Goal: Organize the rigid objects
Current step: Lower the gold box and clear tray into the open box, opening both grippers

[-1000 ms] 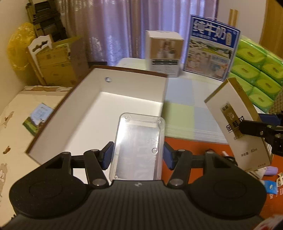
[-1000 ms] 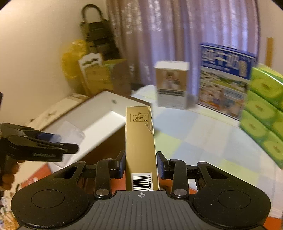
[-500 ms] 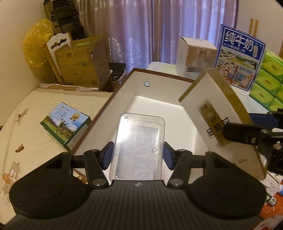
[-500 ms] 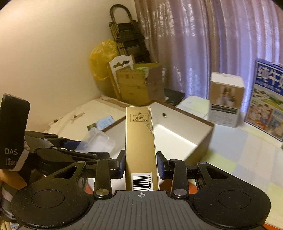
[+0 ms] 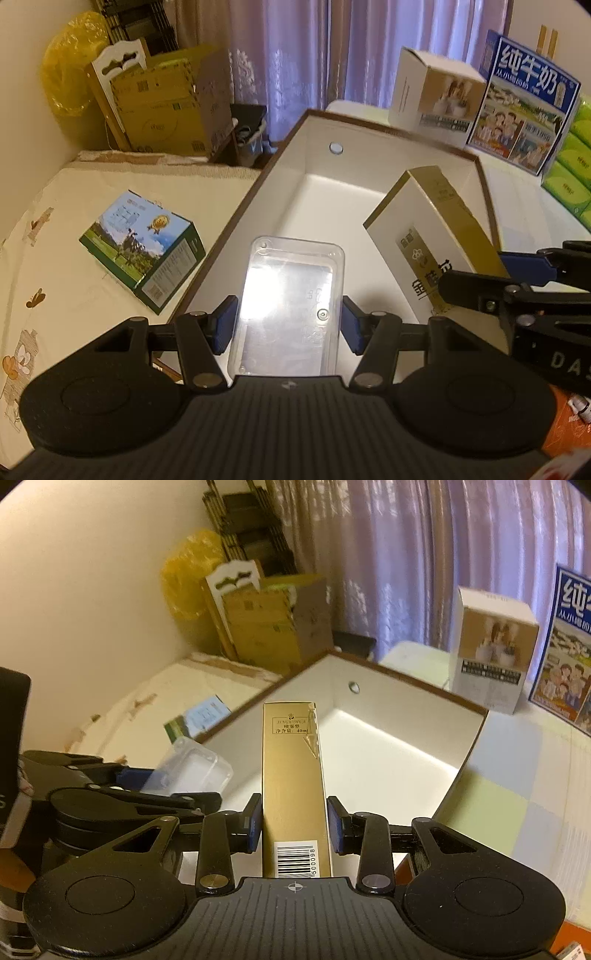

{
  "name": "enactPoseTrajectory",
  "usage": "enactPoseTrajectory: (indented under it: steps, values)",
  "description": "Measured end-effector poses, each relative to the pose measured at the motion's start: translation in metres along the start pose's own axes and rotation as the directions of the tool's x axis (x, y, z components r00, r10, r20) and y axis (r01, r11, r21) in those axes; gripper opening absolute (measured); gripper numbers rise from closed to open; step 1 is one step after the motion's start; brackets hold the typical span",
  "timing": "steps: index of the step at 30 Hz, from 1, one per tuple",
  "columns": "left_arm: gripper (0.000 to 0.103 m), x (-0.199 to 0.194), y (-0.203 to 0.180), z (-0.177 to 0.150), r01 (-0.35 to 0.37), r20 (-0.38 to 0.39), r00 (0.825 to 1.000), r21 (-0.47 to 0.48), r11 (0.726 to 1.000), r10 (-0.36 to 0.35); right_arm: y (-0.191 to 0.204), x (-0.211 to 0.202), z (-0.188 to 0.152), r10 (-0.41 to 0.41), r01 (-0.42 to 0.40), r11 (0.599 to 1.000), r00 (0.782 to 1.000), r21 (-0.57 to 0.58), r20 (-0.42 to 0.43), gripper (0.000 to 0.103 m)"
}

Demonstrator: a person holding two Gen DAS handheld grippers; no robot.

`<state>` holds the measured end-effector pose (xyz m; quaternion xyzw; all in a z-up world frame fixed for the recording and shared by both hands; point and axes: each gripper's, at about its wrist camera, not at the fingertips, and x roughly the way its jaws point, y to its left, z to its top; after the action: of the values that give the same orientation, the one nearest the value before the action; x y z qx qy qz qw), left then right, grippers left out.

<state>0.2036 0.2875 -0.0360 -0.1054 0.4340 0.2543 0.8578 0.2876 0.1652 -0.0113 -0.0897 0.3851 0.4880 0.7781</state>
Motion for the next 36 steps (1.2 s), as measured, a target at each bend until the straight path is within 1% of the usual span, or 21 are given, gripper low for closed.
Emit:
enactPoseTrajectory:
  steps: [8, 12, 14, 15, 16, 17, 18, 20, 22, 30, 36]
  values:
    - [0.054, 0.024, 0.0, -0.003, 0.019, -0.055, 0.998, 0.015, 1.0, -0.018, -0.006, 0.029, -0.009, -0.071, 0.072, 0.997, 0.996, 0.004, -0.057, 0.033]
    - [0.054, 0.033, -0.002, -0.002, 0.024, -0.071, 0.997, 0.026, 0.999, -0.022, -0.006, 0.036, -0.011, -0.099, 0.098, 0.995, 0.993, -0.012, -0.063, 0.033]
    - [0.056, 0.038, -0.004, -0.002, 0.043, -0.084, 0.996, 0.047, 0.998, -0.039, -0.006, 0.042, -0.012, -0.111, 0.111, 0.994, 0.992, -0.014, -0.059, 0.033]
    - [0.058, 0.041, -0.005, -0.002, 0.042, -0.09, 0.995, 0.057, 0.997, -0.037, -0.006, 0.046, -0.012, -0.13, 0.128, 0.991, 0.988, -0.026, -0.08, 0.034]
    - [0.063, 0.043, -0.005, -0.003, 0.034, -0.094, 0.995, 0.065, 0.997, -0.028, -0.005, 0.05, -0.013, -0.153, 0.15, 0.988, 0.983, -0.041, -0.101, 0.041]
    - [0.066, 0.044, -0.005, -0.004, 0.023, -0.091, 0.996, 0.071, 0.997, -0.017, -0.004, 0.052, -0.013, -0.163, 0.158, 0.986, 0.981, -0.054, -0.109, 0.046]
    - [0.066, 0.045, -0.005, -0.006, 0.019, -0.09, 0.996, 0.074, 0.997, -0.012, -0.004, 0.051, -0.016, -0.152, 0.146, 0.987, 0.983, -0.06, -0.101, 0.047]
    - [0.066, 0.046, -0.002, -0.007, 0.028, -0.097, 0.995, 0.062, 0.998, -0.022, -0.005, 0.047, -0.018, -0.129, 0.123, 0.991, 0.987, -0.058, -0.101, 0.056]
    - [0.066, 0.045, 0.0, -0.008, 0.032, -0.097, 0.995, 0.057, 0.998, -0.026, -0.005, 0.044, -0.02, -0.127, 0.123, 0.991, 0.987, -0.053, -0.1, 0.058]
    - [0.066, 0.034, 0.002, -0.008, 0.037, -0.083, 0.996, 0.059, 0.998, -0.032, -0.003, 0.031, -0.022, -0.11, 0.108, 0.994, 0.99, -0.027, -0.093, 0.059]
    - [0.066, 0.022, 0.0, -0.008, 0.046, -0.061, 0.997, 0.063, 0.997, -0.042, -0.001, 0.019, -0.022, -0.104, 0.103, 0.995, 0.992, -0.012, -0.072, 0.059]
